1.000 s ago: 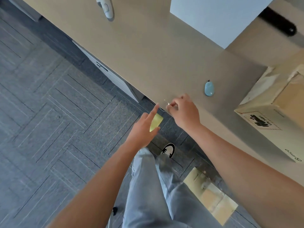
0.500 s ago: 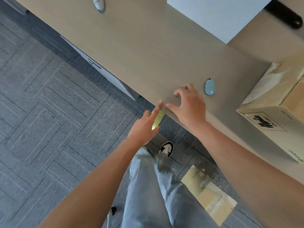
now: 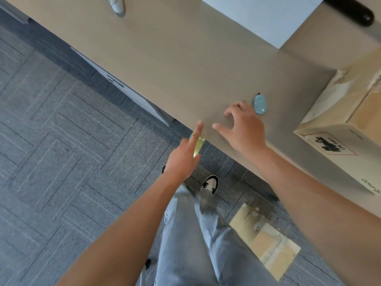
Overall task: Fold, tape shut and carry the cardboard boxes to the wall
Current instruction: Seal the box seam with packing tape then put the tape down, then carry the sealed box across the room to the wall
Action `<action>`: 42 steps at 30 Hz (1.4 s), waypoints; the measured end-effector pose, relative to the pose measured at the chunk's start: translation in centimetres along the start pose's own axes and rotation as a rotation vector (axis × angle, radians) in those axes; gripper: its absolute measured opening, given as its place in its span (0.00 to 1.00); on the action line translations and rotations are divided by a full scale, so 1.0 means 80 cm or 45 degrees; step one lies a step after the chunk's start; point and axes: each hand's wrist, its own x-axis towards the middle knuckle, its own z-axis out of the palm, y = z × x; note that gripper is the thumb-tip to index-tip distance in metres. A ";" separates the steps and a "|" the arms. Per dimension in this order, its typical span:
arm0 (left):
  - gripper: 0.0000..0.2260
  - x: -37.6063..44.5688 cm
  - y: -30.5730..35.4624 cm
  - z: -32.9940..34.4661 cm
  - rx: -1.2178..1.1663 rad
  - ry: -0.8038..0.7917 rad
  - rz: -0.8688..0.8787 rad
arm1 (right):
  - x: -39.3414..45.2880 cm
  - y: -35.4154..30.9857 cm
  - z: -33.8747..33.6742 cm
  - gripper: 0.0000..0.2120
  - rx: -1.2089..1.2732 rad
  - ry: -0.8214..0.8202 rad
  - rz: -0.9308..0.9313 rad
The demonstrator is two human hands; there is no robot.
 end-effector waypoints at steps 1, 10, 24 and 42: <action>0.47 0.000 0.001 0.000 -0.002 0.007 -0.005 | -0.004 -0.005 0.002 0.27 -0.033 0.006 0.000; 0.47 -0.004 0.005 -0.010 0.048 0.012 -0.038 | -0.017 -0.019 0.013 0.23 -0.093 -0.025 0.059; 0.32 -0.045 0.167 -0.081 -0.025 0.159 0.091 | -0.152 0.059 -0.134 0.21 0.376 0.055 0.588; 0.46 -0.017 0.397 0.009 -0.334 -0.048 0.179 | -0.318 0.268 -0.262 0.41 0.795 0.598 1.320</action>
